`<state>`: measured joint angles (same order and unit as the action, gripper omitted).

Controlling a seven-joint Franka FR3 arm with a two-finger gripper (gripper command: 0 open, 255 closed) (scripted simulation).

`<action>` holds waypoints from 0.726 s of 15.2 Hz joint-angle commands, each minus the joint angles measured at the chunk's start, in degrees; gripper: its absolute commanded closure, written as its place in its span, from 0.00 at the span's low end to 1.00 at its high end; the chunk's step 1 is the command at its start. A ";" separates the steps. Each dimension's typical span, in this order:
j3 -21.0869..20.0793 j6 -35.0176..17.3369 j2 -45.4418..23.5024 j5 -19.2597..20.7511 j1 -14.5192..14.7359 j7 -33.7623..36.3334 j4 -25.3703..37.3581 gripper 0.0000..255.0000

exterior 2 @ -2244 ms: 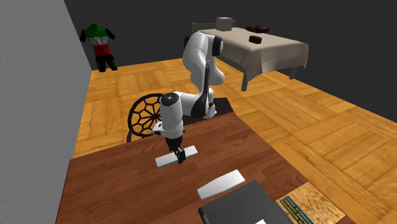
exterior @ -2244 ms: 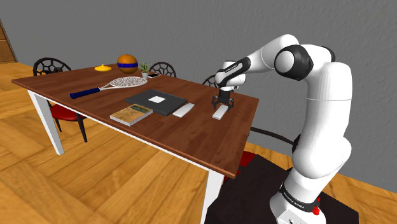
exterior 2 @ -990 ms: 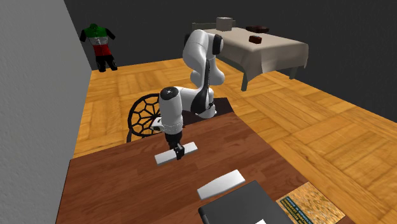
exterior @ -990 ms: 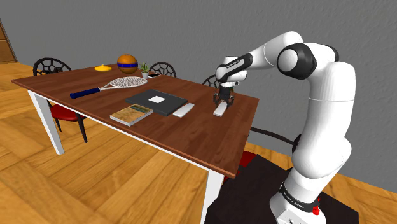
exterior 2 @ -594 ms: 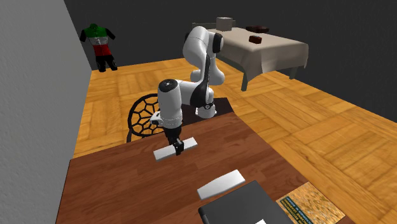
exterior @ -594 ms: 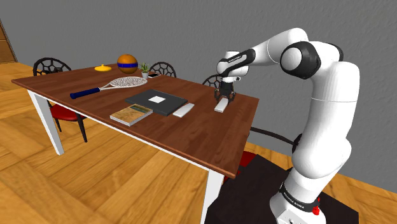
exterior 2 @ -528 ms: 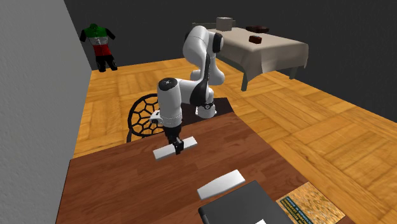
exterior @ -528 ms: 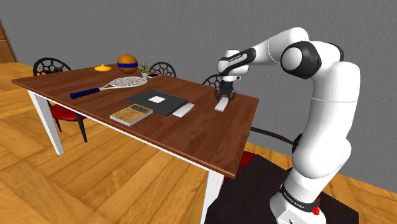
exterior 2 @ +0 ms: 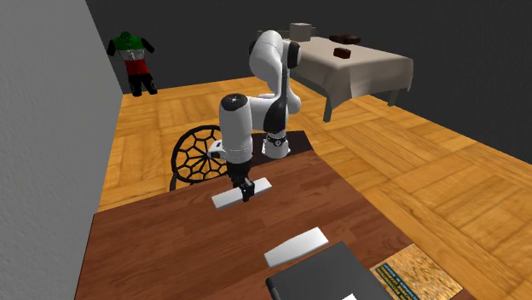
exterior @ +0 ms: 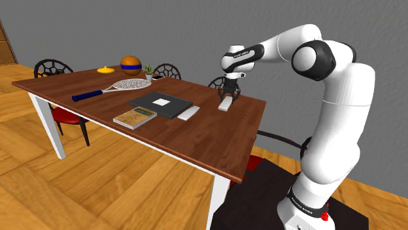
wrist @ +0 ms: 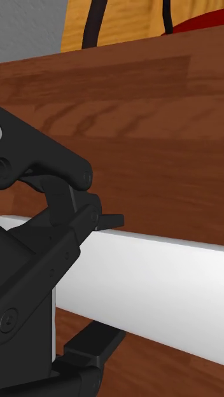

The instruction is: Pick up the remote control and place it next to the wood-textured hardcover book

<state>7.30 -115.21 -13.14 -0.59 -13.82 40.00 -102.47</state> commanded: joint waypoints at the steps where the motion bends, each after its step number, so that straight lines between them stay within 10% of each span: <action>1: -0.92 -0.14 0.04 0.23 1.53 2.56 -0.18 1.00; 11: -5.61 0.74 -1.27 1.25 9.31 15.35 1.85 1.00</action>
<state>2.18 -114.38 -14.72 0.52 -5.38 53.89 -100.23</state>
